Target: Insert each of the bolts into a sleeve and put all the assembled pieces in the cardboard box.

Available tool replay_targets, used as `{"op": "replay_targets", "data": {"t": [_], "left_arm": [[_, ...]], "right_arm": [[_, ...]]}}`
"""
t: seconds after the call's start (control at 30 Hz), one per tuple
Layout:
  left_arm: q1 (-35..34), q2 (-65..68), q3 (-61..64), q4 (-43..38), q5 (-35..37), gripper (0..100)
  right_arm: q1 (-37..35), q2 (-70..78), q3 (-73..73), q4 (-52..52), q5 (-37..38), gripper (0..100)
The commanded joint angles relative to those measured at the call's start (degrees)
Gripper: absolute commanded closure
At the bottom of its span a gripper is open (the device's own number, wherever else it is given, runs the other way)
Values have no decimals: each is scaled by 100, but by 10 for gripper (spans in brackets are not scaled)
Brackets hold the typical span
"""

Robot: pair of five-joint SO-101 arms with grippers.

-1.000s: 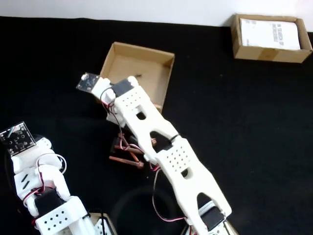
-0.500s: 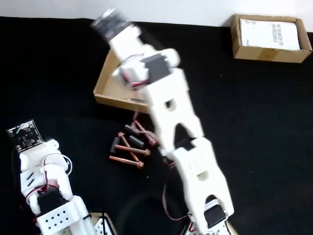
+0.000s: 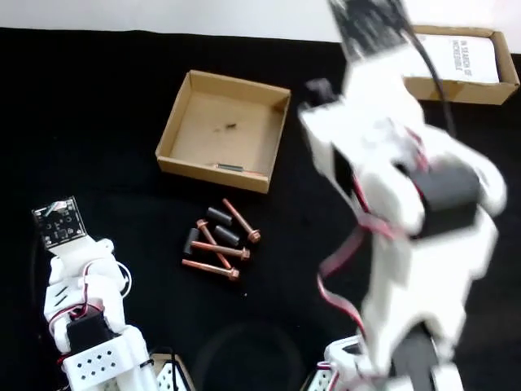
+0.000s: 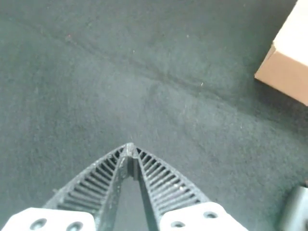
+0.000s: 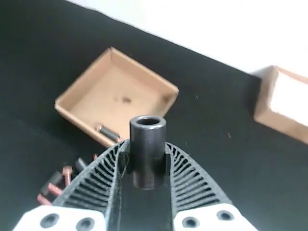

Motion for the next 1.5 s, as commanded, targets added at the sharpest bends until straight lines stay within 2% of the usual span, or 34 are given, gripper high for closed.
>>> {"op": "replay_targets", "data": {"t": [0.0, 0.37, 0.53, 0.67, 0.83, 0.93, 1.17, 1.23, 1.47], "left_arm": [[242, -31, 40, 308, -9, 991], [989, -31, -690, 1697, -308, 990], [1437, -22, -1007, 1811, -870, 990], [1525, 119, -1367, 1811, -1169, 990], [1534, 1666, -2387, 2066, -1415, 990], [1763, 3073, -3468, 2576, -1556, 990], [3231, 5868, -5903, 4097, -2040, 991], [3670, 6422, -6466, 4396, -2382, 991], [4804, 7916, -7916, 4958, -4237, 991]], "right_arm": [[620, -1543, 1552, 31, -273, 992], [3688, -4567, 4963, -321, -352, 992], [4681, -6044, 7108, -1218, -352, 992], [5481, -7055, 8673, -2211, -316, 992], [6167, -7960, 10009, -3037, -308, 992], [6466, -8365, 10668, -3512, -343, 992], [6976, -8444, 11670, -4593, -352, 992], [7055, -8444, 11899, -4901, -352, 992], [7468, -8444, 12505, -5516, -352, 992]]}}
